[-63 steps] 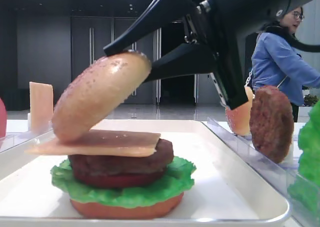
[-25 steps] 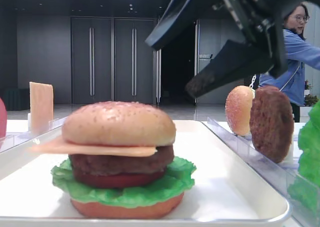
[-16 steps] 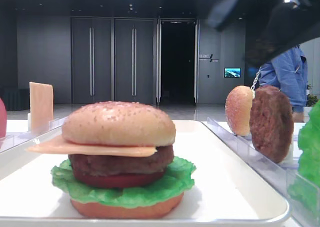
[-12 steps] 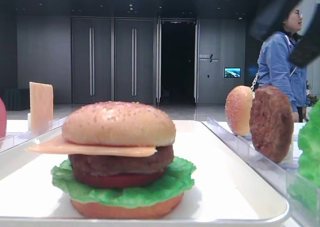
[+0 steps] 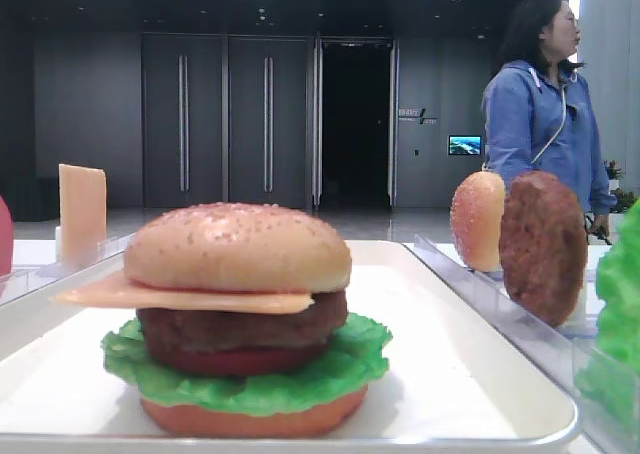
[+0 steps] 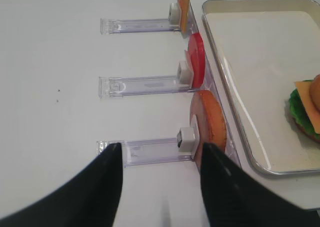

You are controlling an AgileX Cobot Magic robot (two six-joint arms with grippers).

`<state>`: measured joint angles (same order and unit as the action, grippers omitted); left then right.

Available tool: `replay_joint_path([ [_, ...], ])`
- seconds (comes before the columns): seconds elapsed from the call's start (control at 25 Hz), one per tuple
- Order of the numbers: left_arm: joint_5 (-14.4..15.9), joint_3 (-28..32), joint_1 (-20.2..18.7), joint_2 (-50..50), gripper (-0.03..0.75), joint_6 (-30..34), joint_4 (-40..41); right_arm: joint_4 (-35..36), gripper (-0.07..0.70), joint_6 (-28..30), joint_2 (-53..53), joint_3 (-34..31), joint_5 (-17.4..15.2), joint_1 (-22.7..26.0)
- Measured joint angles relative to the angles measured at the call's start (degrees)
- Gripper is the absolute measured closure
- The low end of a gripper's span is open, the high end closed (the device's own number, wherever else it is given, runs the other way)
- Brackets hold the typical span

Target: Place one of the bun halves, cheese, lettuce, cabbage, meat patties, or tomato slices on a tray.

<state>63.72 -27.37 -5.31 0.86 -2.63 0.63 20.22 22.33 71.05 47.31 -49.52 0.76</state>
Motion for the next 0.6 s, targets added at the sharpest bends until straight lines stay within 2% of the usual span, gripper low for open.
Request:
replay_joint_path([
  [0.16, 0.0, 0.0, 0.0, 0.0, 0.325, 0.0, 0.0, -7.8, 0.146, -4.8, -2.1, 0.0, -1.9, 3.4],
  [0.28, 0.0, 0.0, 0.0, 0.0, 0.325, 0.0, 0.0, -12.9, 0.146, -8.4, -4.1, 0.0, -4.1, 3.8],
  [0.4, 0.0, 0.0, 0.0, 0.0, 0.325, 0.0, 0.0, -15.2, 0.146, -10.6, -6.4, -0.3, -5.0, 3.8],
  [0.6, 0.0, 0.0, 0.0, 0.0, 0.325, 0.0, 0.0, -15.8, 0.146, -11.1, -13.3, -4.0, -5.6, 3.8],
])
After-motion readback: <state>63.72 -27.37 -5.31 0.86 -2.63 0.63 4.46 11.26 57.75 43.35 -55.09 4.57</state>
